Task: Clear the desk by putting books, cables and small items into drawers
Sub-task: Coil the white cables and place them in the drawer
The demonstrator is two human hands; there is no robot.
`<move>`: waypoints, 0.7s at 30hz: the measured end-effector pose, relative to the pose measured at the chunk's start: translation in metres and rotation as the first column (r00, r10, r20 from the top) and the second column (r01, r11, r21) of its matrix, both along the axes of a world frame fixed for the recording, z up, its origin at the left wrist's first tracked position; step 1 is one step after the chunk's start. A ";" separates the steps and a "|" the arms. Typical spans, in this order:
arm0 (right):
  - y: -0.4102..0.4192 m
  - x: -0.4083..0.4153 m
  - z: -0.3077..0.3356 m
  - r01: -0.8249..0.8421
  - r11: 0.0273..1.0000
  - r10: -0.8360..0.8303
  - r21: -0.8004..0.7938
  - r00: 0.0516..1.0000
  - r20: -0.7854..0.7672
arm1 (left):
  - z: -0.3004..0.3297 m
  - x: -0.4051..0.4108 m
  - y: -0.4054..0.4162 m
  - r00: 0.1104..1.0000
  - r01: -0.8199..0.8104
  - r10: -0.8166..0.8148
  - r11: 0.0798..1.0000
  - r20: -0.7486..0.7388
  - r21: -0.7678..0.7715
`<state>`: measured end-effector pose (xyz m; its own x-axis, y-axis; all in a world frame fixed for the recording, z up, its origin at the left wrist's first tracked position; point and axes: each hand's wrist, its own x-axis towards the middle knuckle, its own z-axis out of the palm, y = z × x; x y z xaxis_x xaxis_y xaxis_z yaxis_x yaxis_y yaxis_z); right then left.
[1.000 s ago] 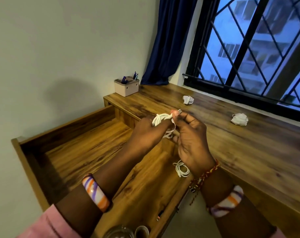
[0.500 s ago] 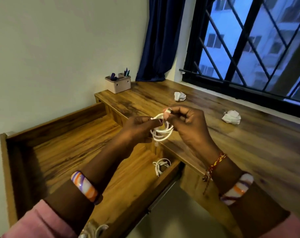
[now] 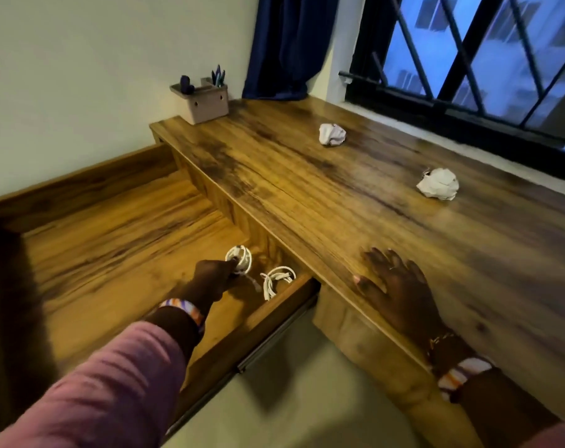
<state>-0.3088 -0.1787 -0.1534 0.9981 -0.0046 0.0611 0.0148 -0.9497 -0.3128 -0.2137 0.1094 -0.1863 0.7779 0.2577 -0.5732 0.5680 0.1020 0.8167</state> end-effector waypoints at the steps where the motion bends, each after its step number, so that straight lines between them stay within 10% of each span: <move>1: 0.000 0.001 -0.001 0.001 1.000 -0.001 -0.009 1.000 0.003 | -0.006 0.006 -0.004 1.000 -0.004 0.004 1.000 0.004 0.031; 13: 0.000 0.003 -0.006 0.026 0.999 -0.029 0.033 0.996 0.086 | -0.012 0.005 -0.020 0.970 0.236 -0.241 0.964 0.023 0.119; 17: 0.000 0.003 -0.009 0.026 0.998 -0.033 0.061 0.993 0.115 | -0.005 -0.009 -0.034 0.951 0.159 -0.283 0.793 0.125 0.589; 21: -0.002 0.001 -0.004 0.053 0.930 -0.131 0.365 0.973 0.192 | 0.024 -0.042 -0.081 0.618 -0.021 -0.586 0.654 0.524 0.756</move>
